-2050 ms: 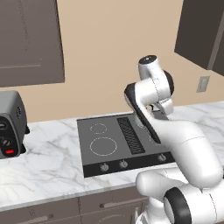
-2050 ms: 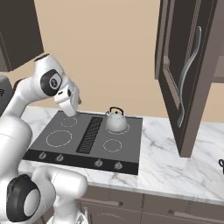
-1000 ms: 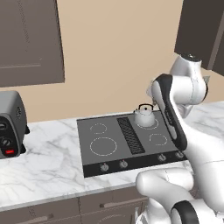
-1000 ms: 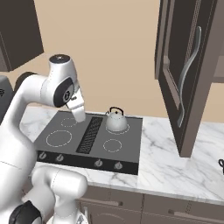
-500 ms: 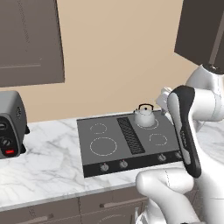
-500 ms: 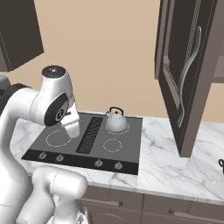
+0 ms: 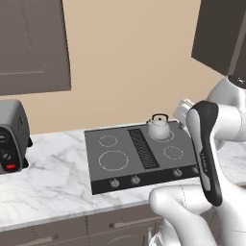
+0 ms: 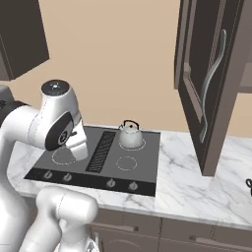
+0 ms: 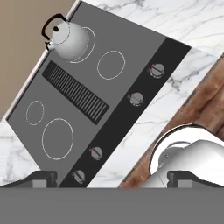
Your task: Pick the kettle from the cabinet and place it on a stove burner. Then pick the pot from the counter and place it on another stove burner. Finally, turn both burners on.
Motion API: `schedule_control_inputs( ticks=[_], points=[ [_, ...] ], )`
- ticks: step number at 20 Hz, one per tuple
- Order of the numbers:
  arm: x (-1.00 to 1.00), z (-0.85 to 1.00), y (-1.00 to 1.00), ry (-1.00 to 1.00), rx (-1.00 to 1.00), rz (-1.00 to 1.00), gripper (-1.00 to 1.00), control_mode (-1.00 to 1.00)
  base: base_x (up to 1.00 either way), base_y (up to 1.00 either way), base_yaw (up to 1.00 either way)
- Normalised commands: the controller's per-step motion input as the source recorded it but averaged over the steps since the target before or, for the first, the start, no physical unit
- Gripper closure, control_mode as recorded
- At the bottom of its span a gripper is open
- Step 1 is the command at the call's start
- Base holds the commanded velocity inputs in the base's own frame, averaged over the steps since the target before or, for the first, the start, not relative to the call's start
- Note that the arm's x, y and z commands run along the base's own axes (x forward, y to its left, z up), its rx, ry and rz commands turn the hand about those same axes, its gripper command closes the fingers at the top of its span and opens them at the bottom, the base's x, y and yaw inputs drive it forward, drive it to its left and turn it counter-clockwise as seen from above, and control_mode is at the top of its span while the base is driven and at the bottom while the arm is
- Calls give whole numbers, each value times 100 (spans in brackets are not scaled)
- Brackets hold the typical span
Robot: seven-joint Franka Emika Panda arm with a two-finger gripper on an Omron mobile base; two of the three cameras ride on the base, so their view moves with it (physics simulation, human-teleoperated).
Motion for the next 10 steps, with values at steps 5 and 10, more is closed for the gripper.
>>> schedule_control_inputs(
  ticks=[5, 10],
  points=[
    [0, 0, 0, 0, 0, 0, -100, 100, -78, -9, -7],
    [0, 0, 0, 0, 0, 0, -100, 100, -92, -22, -10]
  ],
)
